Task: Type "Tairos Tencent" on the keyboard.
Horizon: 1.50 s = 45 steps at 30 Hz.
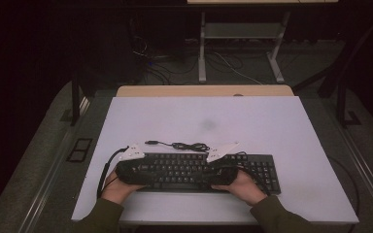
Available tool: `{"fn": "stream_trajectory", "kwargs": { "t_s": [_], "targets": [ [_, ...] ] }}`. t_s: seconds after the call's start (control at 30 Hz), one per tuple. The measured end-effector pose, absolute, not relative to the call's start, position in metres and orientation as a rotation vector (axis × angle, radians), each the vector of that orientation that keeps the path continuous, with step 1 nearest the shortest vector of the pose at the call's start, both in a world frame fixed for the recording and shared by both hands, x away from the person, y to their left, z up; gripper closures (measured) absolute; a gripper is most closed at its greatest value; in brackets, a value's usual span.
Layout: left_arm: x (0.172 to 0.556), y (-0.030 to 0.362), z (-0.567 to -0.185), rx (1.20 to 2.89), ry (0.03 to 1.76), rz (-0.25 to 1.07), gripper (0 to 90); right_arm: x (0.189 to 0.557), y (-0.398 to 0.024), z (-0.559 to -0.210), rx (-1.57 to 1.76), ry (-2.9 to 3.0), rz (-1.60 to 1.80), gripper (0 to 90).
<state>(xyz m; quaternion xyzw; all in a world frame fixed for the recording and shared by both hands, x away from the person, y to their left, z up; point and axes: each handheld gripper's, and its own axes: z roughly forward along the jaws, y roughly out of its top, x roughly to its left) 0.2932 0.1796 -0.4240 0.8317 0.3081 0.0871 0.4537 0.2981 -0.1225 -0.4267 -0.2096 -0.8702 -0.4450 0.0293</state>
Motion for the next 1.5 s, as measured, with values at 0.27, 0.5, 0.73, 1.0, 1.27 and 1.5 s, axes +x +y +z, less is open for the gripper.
{"fn": "stream_trajectory", "kwargs": {
  "t_s": [0.27,0.5,0.73,1.0,1.27,1.5],
  "targets": [
    [0.293,0.18,-0.424,2.051,0.759,0.217,33.0,0.295,-0.119,-0.43,-0.623,-2.702,-1.337,89.0],
    [0.293,0.18,-0.424,2.052,0.758,0.218,33.0,0.292,-0.116,-0.434,-0.601,-2.723,-1.295,89.0],
    [0.293,0.18,-0.424,2.055,0.754,0.22,33.1,0.288,-0.111,-0.439,-0.57,-2.763,-1.246,89.2],
    [0.293,0.18,-0.424,2.049,0.756,0.218,33.1,0.292,-0.118,-0.431,-0.582,-2.726,-1.327,89.1],
    [0.293,0.179,-0.423,2.05,0.753,0.217,33.1,0.298,-0.132,-0.418,-0.63,-2.661,-1.432,79.9],
    [0.292,0.179,-0.423,2.05,0.752,0.218,33.2,0.301,-0.139,-0.412,-0.671,-2.638,-1.475,60.3]
  ]
}}
